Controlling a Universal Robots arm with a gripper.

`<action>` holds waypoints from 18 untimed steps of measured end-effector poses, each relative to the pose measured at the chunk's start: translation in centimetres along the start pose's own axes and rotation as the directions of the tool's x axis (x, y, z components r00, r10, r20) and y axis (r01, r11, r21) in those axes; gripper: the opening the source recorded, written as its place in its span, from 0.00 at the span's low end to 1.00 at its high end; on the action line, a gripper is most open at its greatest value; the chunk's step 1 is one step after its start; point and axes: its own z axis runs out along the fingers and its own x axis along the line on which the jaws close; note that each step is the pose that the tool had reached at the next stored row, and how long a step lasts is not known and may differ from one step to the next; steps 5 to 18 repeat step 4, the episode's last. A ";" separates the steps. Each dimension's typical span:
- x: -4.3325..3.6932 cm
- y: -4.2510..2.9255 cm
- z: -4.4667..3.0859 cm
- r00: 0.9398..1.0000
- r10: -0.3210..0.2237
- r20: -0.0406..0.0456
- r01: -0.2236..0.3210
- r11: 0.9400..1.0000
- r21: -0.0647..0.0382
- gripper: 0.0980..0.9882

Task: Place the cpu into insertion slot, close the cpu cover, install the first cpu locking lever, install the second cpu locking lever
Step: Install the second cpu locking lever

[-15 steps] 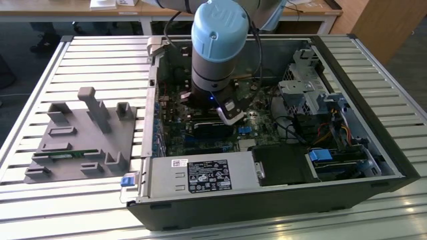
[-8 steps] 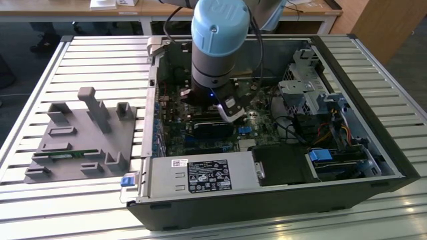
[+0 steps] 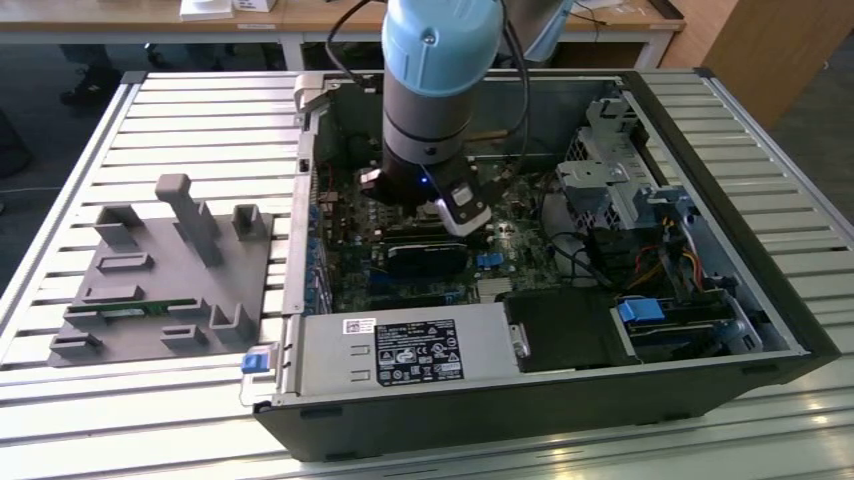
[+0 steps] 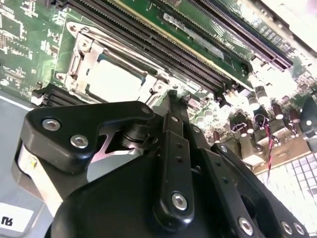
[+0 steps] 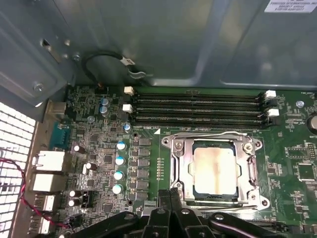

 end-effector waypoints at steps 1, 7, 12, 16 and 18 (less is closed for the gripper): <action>0.00 0.03 -0.09 1.000 0.000 0.000 0.000 1.000 0.000 0.01; 0.00 0.04 -0.10 1.000 0.000 0.000 0.000 1.000 -0.001 0.01; 0.00 0.04 -0.10 1.000 0.000 0.000 0.000 1.000 -0.001 0.01; 0.00 0.04 -0.10 1.000 0.000 0.000 0.000 1.000 -0.001 0.01; 0.00 0.04 -0.10 1.000 0.000 0.000 0.000 1.000 -0.001 0.01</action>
